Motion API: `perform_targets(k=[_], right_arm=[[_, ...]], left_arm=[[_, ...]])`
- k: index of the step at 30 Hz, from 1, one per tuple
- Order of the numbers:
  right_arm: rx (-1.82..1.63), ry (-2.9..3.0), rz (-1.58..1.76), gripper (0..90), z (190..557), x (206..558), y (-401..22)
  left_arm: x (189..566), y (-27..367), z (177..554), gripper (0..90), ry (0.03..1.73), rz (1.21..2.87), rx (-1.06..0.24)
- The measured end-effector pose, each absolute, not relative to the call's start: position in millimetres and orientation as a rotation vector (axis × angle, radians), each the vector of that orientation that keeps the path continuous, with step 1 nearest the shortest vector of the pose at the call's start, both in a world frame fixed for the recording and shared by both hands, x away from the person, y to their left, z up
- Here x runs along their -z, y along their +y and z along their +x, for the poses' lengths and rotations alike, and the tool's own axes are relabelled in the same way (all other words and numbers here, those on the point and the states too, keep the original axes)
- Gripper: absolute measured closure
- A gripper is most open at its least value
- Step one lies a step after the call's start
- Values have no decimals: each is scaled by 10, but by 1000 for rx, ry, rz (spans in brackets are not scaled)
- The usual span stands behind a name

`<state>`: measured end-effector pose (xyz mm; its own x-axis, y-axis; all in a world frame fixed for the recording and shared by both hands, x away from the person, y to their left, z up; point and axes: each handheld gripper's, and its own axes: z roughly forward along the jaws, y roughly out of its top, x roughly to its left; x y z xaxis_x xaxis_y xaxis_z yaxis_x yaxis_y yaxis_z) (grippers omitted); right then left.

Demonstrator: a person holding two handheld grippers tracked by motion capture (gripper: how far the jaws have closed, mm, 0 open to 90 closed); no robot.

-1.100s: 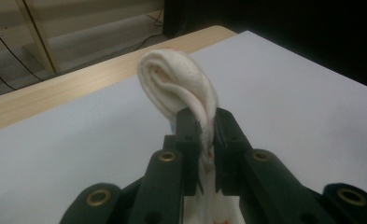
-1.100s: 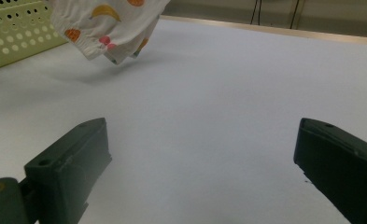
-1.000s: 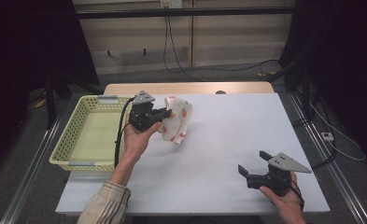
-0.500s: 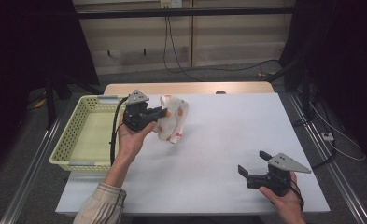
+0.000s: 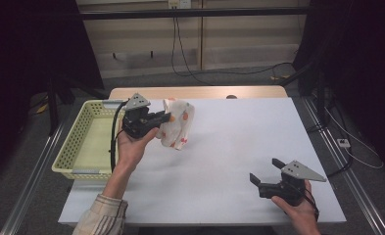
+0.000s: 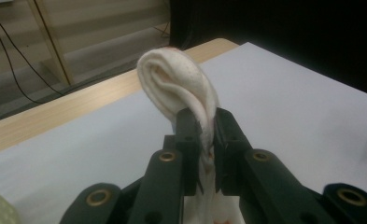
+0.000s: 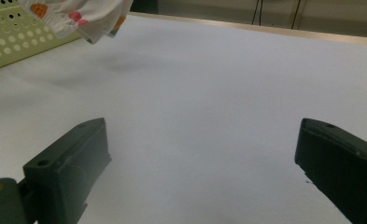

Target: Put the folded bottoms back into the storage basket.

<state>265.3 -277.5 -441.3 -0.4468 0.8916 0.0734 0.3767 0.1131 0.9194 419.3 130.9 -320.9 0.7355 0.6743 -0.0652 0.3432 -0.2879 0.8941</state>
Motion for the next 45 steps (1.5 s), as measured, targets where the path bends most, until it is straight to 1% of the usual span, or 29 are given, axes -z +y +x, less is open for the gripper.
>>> perform_targets(k=[9, 18, 45], right_arm=[[-1314, 1890, 1226, 26, 2651, 4414, -2773], [-1318, 1892, 1224, 26, 2649, 4413, -2767], [-1325, 1899, 1205, 25, 2637, 4407, -2765]], left_arm=[[3118, 1436, 4112, 826, 779, 1878, -437], [3057, 1497, 4067, 825, 768, 1853, -446], [2863, 1804, 3944, 825, 792, 1810, -516]])
